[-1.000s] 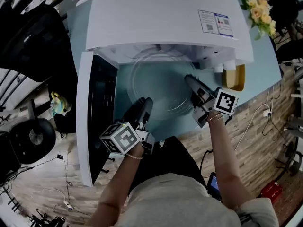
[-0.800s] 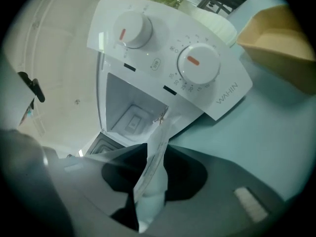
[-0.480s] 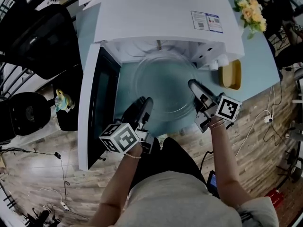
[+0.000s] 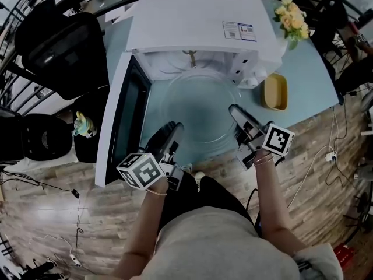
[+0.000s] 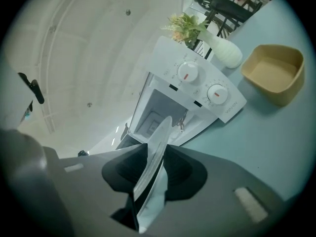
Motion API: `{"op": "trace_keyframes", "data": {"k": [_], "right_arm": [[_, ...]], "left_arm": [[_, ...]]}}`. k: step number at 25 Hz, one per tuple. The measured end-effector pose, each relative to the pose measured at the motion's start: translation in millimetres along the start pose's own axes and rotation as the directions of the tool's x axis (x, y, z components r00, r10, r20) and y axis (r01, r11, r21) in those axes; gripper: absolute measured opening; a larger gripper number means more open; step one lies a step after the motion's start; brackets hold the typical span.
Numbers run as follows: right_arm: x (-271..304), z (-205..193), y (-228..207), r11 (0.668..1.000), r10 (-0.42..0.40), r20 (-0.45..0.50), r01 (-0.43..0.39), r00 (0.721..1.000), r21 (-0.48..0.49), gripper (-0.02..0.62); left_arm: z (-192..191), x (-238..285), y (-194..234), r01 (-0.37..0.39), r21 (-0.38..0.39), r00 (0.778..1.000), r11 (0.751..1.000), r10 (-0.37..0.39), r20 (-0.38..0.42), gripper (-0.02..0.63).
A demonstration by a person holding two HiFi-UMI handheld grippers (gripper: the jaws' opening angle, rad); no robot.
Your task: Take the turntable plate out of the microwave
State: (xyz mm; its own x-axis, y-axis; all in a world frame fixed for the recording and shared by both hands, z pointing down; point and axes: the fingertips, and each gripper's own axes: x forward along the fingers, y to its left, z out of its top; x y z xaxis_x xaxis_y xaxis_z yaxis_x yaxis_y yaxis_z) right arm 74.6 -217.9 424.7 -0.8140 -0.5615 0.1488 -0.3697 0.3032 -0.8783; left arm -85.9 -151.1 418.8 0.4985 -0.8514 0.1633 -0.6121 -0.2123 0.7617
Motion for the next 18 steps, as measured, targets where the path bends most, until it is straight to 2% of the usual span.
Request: {"op": "trace_keyframes", "data": {"k": [9,18], "right_arm": [[-24.0,-4.7,44.2,0.995,0.07,-0.019,-0.071,0.997,-0.075,0.128],[-41.3,-13.6,67.8,0.991,0.075,0.016,-0.073,0.997,-0.112,0.129]], "left_arm": [[3.3,-29.4,-33.7,0.048,0.054,0.998,0.997,-0.051,0.042,0.143],[8.7,-50.9,-52.3,0.065,0.102,0.995,0.993,-0.072,0.065,0.147]]}}
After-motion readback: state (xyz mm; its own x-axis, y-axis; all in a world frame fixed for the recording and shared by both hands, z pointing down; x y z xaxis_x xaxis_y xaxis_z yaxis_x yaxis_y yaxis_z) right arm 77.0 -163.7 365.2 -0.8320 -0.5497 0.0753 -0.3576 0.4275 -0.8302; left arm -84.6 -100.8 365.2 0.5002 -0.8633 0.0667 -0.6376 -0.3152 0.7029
